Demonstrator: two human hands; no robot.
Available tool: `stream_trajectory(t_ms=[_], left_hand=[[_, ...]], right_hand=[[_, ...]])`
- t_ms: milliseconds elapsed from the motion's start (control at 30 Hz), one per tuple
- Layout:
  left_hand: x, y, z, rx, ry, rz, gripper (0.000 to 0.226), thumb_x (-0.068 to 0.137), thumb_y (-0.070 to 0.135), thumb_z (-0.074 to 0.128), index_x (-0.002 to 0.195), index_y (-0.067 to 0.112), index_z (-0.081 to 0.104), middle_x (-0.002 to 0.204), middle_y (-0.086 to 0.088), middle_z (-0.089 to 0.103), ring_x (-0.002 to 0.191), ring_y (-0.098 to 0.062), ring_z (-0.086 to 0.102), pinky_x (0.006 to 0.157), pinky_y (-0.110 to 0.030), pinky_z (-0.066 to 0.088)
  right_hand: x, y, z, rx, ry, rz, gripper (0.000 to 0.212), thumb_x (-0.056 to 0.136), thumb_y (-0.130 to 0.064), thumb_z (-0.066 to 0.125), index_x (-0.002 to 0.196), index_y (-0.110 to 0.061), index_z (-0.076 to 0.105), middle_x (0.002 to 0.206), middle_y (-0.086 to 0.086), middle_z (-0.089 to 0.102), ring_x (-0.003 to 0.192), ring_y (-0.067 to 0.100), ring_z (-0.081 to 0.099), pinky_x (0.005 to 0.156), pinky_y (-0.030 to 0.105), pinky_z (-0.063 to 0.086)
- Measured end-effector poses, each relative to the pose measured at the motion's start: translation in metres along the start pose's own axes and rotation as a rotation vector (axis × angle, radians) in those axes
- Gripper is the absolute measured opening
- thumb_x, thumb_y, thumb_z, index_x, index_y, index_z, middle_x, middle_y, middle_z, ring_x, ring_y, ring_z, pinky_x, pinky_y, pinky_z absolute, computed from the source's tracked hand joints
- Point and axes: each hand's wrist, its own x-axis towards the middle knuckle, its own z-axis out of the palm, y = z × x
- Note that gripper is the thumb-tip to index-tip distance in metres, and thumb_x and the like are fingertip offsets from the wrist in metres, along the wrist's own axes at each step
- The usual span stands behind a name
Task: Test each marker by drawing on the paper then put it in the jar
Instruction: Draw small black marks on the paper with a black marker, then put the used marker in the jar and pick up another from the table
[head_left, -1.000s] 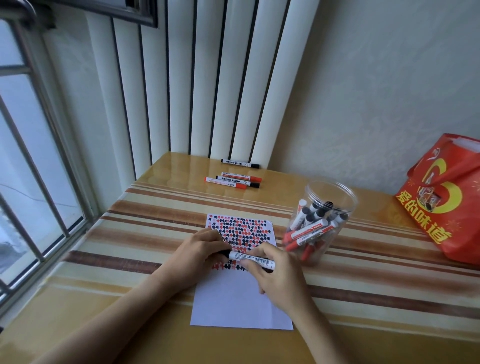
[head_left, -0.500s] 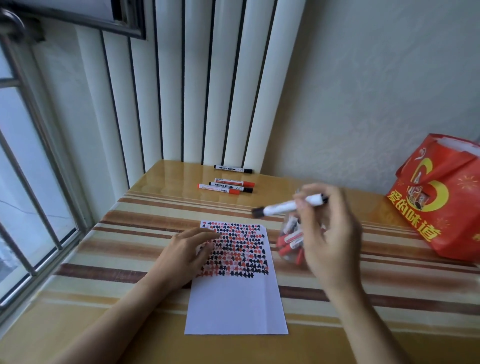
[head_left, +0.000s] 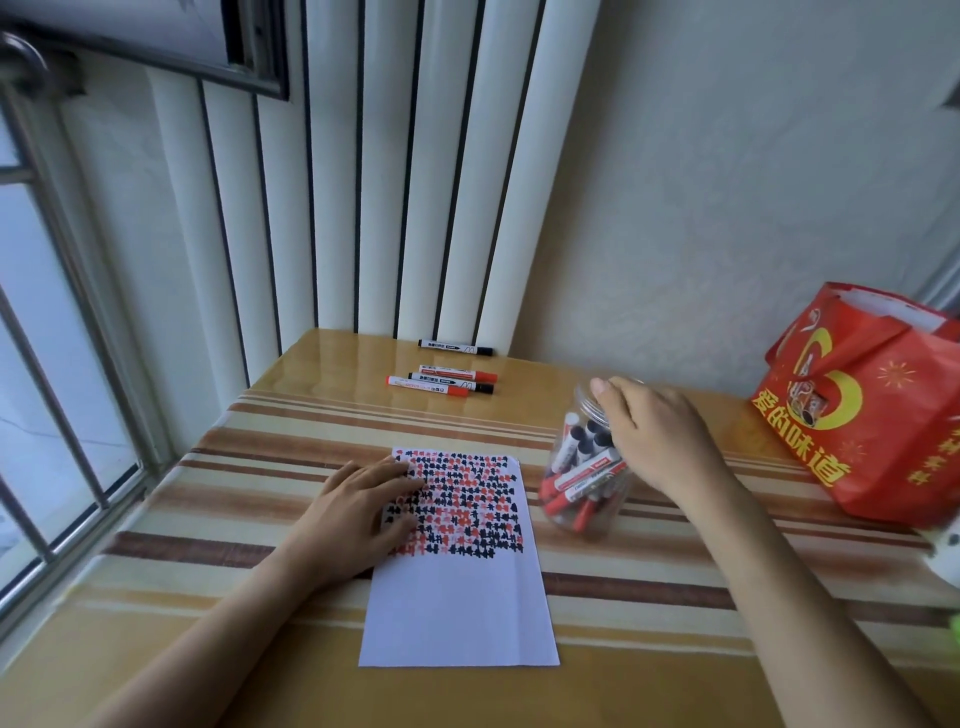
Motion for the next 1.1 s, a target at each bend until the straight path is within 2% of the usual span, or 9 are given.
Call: stream_trajectory(t_ms=[100,233,300,367,433,533,600,900,1100], left_hand=[[0.000,0.000,0.000,-0.013,0.007,-0.003,0.048,0.098,0.056,0.046,0.145,0.046,0.044,0.157,0.018,0.035,0.148,-0.001,0.023,0.123,-0.034,0.006],[0.004,-0.003,0.004,-0.029,0.043,-0.042,0.049,0.100,0.053,0.046,0.147,0.044,0.041,0.158,0.017,0.033,0.150,-0.002,0.016,0.124,-0.041,0.006],[0.008,-0.008,0.003,-0.059,0.064,-0.055,0.047,0.100,0.052,0.044,0.147,0.045,0.042,0.158,0.016,0.035,0.150,-0.002,0.018,0.123,-0.043,0.008],[0.014,-0.013,0.001,-0.029,0.061,-0.050,0.048,0.100,0.056,0.039,0.147,0.045,0.042,0.159,0.015,0.034,0.150,-0.003,0.019,0.124,-0.045,0.007],[0.019,-0.016,0.001,0.024,0.033,-0.052,0.050,0.100,0.058,0.034,0.149,0.046,0.038,0.160,0.016,0.030,0.151,-0.003,0.015,0.125,-0.045,0.003],[0.024,-0.019,0.005,0.040,0.011,-0.066,0.053,0.099,0.061,0.029,0.149,0.045,0.037,0.160,0.016,0.030,0.151,-0.003,0.016,0.124,-0.043,0.003],[0.024,-0.020,0.006,0.025,0.020,-0.071,0.055,0.097,0.064,0.026,0.148,0.046,0.039,0.159,0.016,0.033,0.149,-0.004,0.020,0.124,-0.042,0.005],[0.022,-0.019,0.005,-0.008,0.029,-0.093,0.054,0.096,0.066,0.029,0.145,0.047,0.041,0.157,0.019,0.033,0.148,-0.004,0.022,0.125,-0.045,0.005],[0.022,-0.018,0.003,-0.004,0.032,-0.087,0.054,0.096,0.064,0.029,0.145,0.046,0.041,0.157,0.019,0.033,0.148,-0.004,0.020,0.124,-0.044,0.005]], right_hand=[[0.002,-0.007,0.004,-0.045,-0.013,0.000,0.050,0.110,-0.045,0.029,0.097,-0.017,0.068,0.087,0.003,0.067,0.090,0.030,0.063,0.080,0.039,0.042],[-0.001,-0.030,0.011,-0.023,0.491,-0.125,0.020,0.102,-0.016,0.054,0.093,-0.004,0.067,0.094,0.014,0.065,0.090,0.033,0.059,0.078,0.042,0.049],[0.000,-0.048,0.023,0.033,0.616,-0.241,0.009,0.095,-0.004,0.058,0.092,-0.003,0.067,0.097,0.013,0.064,0.092,0.029,0.057,0.080,0.037,0.046],[0.006,-0.065,0.041,0.131,0.561,-0.342,0.010,0.093,0.000,0.059,0.094,-0.004,0.068,0.098,0.009,0.065,0.092,0.022,0.056,0.080,0.026,0.041],[0.015,-0.079,0.066,0.192,0.355,-0.346,0.011,0.097,-0.003,0.058,0.099,-0.007,0.068,0.100,0.003,0.065,0.090,0.015,0.058,0.080,0.019,0.042],[0.039,-0.088,0.113,0.244,0.016,-0.233,0.012,0.102,-0.010,0.055,0.109,-0.013,0.064,0.105,-0.002,0.066,0.090,0.011,0.060,0.082,0.027,0.054],[0.059,-0.088,0.143,0.229,-0.085,-0.175,0.016,0.103,-0.011,0.055,0.116,-0.013,0.063,0.114,0.000,0.068,0.094,0.011,0.061,0.085,0.025,0.054],[0.128,-0.080,0.213,0.020,-0.006,-0.139,0.027,0.101,-0.008,0.060,0.128,-0.007,0.063,0.125,0.007,0.068,0.116,0.021,0.062,0.100,0.034,0.053],[0.136,-0.075,0.228,-0.067,-0.031,-0.137,0.023,0.101,-0.018,0.064,0.121,-0.007,0.069,0.121,0.007,0.067,0.113,0.022,0.059,0.096,0.034,0.053]])
